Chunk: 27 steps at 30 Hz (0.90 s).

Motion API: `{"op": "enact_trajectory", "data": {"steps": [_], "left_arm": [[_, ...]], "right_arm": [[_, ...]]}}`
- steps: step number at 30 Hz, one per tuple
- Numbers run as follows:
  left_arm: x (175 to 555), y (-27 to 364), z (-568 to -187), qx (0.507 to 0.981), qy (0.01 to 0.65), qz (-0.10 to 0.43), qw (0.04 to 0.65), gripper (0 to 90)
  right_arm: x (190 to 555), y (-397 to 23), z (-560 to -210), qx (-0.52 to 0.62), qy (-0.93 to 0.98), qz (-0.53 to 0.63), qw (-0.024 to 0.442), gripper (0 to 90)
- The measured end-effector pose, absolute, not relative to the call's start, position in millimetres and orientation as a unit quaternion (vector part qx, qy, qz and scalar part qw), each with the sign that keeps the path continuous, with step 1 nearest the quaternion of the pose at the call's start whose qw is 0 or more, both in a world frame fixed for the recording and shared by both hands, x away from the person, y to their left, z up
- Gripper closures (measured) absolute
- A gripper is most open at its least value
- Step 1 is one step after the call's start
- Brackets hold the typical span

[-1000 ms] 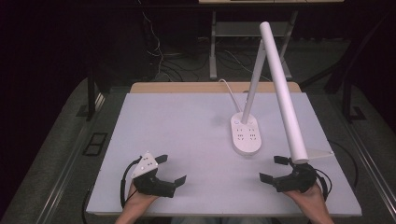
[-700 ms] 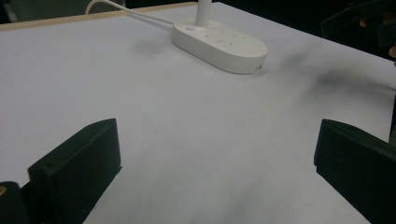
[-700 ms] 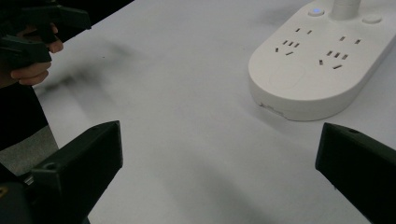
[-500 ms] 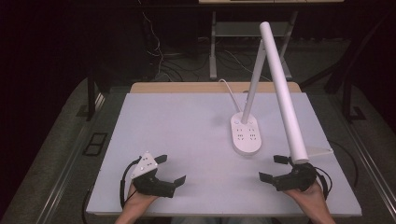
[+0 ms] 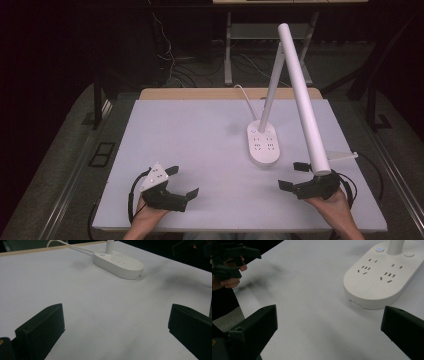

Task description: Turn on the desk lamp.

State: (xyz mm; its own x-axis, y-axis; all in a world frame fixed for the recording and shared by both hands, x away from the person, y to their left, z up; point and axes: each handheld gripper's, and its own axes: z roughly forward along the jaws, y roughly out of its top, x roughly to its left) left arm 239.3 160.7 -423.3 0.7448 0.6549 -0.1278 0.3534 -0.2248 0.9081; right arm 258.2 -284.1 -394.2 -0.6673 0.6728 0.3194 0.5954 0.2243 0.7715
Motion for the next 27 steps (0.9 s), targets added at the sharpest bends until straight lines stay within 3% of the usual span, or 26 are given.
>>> {"op": "enact_trajectory", "data": {"steps": [27], "left_arm": [[239, 161, -423, 0.769, 0.328, 0.142, 0.529, 0.0]], "right_arm": [[292, -281, -366, 0.393, 0.792, 0.465, 0.043, 0.2]]}}
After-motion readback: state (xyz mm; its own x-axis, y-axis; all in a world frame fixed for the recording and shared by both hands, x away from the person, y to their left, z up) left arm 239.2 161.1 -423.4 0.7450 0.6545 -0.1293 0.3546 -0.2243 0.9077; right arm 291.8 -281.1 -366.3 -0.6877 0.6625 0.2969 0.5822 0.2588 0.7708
